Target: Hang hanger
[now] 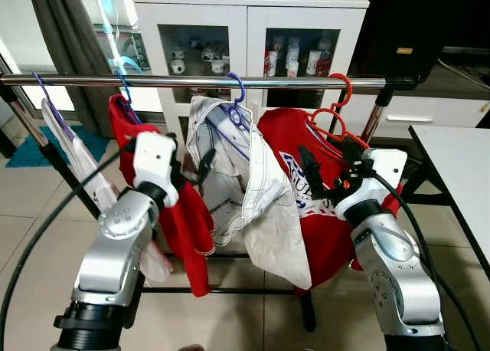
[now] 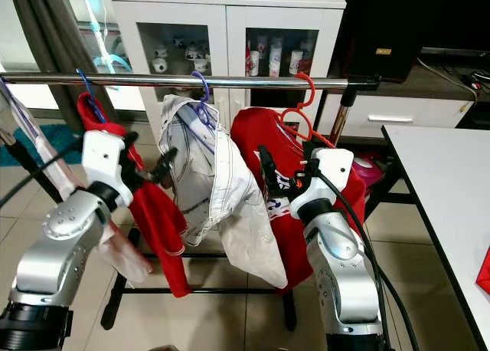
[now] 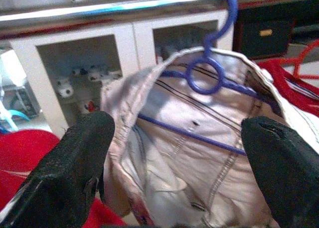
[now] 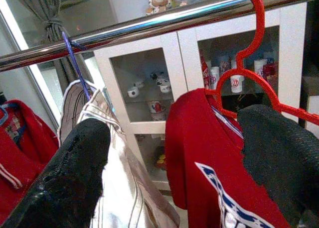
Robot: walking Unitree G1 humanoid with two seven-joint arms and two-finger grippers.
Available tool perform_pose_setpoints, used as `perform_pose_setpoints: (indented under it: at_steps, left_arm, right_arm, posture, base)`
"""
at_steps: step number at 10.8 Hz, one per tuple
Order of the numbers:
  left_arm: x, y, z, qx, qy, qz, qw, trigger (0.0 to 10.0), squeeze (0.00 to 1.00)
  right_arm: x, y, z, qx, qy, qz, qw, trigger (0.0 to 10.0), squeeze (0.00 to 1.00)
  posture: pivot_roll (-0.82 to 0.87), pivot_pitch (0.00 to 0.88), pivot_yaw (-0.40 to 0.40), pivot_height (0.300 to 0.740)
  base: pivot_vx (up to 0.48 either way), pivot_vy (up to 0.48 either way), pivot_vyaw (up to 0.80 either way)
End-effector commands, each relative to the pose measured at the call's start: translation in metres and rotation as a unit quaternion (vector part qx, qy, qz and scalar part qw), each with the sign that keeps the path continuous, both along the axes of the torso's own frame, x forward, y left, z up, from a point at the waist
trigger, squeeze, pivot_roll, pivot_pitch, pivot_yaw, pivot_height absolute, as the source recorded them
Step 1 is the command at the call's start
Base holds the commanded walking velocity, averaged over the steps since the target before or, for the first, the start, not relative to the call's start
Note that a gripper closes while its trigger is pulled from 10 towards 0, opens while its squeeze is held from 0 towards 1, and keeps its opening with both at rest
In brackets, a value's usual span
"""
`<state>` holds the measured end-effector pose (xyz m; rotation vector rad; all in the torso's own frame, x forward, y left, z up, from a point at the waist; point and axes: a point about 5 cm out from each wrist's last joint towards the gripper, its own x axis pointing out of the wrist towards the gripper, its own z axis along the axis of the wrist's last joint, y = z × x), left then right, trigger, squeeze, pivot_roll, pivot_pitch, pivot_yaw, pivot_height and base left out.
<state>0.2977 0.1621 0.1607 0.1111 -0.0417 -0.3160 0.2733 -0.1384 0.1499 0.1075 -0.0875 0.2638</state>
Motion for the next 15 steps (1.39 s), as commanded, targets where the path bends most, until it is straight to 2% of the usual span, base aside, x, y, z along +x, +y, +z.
perform_pose_setpoints:
  at_steps: [1, 7, 12, 15]
  left_arm:
    - [0.001, 0.004, -0.002, 0.006, 0.003, 0.007, 1.0, 10.0, 0.0]
    - [0.004, -0.009, -0.01, 0.005, 0.011, -0.005, 1.0, 10.0, 0.0]
    - [0.003, -0.003, -0.009, 0.02, 0.011, -0.001, 1.0, 10.0, 0.0]
    - [0.008, -0.006, -0.011, 0.018, 0.014, -0.004, 1.0, 10.0, 0.0]
  right_arm:
    - [-0.001, 0.0, -0.003, 0.006, 0.013, 0.01, 1.0, 10.0, 1.0]
    - [0.0, -0.007, -0.006, 0.008, 0.027, 0.011, 1.0, 10.0, 1.0]
    - [0.01, -0.002, -0.005, 0.032, 0.025, -0.001, 0.999, 10.0, 1.0]
    - [0.01, 0.0, 0.0, 0.022, 0.002, 0.001, 1.0, 10.0, 1.0]
  posture:
    - [0.02, 0.014, 0.028, 0.74]
    - [0.01, 0.0, 0.034, 0.74]
    - [0.04, 0.0, 0.024, 0.74]
    - [0.0, 0.0, 0.043, 0.74]
  base:
    - [0.0, 0.428, 0.0]
    - [0.0, 0.429, 0.0]
    - [0.0, 0.42, 0.0]
    - [0.0, 0.38, 0.0]
